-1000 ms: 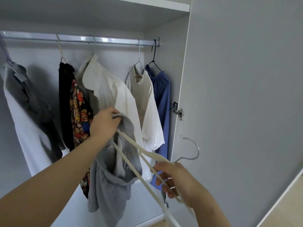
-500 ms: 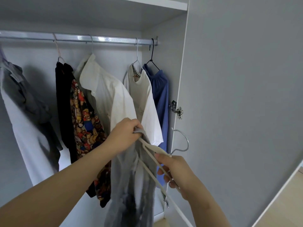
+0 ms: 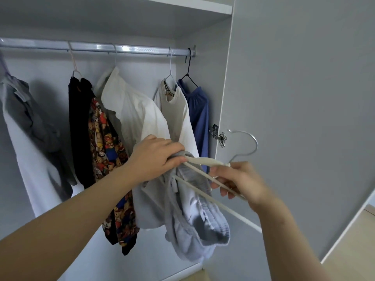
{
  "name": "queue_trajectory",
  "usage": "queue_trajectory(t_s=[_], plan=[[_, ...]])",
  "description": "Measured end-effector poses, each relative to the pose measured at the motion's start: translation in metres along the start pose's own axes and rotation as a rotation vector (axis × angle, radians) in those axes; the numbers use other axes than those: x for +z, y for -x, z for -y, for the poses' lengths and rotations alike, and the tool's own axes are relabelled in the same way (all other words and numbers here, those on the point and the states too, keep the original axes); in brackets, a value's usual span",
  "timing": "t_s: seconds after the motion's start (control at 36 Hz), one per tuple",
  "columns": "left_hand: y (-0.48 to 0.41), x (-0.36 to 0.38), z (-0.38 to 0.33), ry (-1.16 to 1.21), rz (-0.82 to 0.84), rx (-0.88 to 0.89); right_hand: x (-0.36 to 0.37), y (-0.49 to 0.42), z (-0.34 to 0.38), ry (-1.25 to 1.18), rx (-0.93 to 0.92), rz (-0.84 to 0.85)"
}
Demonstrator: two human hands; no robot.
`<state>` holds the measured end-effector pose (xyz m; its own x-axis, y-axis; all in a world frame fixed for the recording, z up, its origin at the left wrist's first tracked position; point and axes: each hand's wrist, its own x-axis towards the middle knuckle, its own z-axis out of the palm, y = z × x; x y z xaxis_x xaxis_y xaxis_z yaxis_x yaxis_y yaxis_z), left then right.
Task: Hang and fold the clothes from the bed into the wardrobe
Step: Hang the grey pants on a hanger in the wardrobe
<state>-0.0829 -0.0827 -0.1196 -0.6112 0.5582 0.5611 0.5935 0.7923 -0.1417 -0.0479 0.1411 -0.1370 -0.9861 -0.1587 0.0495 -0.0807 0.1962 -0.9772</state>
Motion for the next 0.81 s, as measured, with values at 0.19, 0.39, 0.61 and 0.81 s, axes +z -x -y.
queue_trajectory(t_s=[0.19, 0.39, 0.61, 0.81], plan=[[-0.004, -0.013, -0.003, -0.091, -0.189, -0.08, 0.008, -0.015, 0.018, 0.14, -0.371, -0.519], [-0.013, -0.033, 0.003, -0.172, -0.234, -0.164, 0.05, -0.015, 0.017, 0.078, -0.492, -0.342], [-0.007, -0.05, 0.026, -0.122, -0.302, -0.274, 0.105, -0.025, -0.003, 0.271, -0.321, 0.272], [0.007, -0.073, 0.054, -0.179, -0.402, -0.368, 0.102, -0.039, -0.052, 0.679, -0.014, 0.604]])
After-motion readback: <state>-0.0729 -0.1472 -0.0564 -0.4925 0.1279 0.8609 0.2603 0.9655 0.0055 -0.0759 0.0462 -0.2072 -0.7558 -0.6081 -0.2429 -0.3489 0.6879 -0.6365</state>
